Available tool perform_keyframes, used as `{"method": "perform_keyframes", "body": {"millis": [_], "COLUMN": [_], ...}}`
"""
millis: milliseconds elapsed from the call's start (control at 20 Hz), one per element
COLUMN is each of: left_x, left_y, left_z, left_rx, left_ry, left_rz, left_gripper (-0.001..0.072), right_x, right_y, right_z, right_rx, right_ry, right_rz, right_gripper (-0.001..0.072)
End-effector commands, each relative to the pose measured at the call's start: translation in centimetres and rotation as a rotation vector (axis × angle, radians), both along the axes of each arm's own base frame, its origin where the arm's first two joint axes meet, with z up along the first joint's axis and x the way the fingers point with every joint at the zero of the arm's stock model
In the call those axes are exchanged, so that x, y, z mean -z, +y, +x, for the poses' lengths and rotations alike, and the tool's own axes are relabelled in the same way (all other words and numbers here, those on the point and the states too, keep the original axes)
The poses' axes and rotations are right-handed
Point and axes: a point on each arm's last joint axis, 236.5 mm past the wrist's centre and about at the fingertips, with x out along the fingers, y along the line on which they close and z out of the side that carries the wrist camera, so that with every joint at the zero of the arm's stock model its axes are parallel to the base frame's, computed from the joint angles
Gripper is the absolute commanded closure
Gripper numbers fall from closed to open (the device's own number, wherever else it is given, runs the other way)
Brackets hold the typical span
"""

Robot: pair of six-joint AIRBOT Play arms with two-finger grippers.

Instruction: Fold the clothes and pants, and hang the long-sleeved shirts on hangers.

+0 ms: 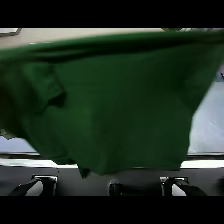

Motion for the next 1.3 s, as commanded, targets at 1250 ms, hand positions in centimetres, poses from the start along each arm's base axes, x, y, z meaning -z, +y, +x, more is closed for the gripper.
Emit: {"method": "perform_keyframes", "body": {"millis": [1250], "left_x": [38.4], "left_y": [-4.3], "left_z": [12.2], "left_rx": [0.233], "left_ry": [0.825], "left_rz": [-0.058], "left_gripper": [0.0694], "right_x": [41.3], "right_y": [-4.2], "right_z": [11.6], "right_rx": [0.004], "right_ry": [0.883], "right_rz": [0.016], "right_gripper": [0.0684]}}
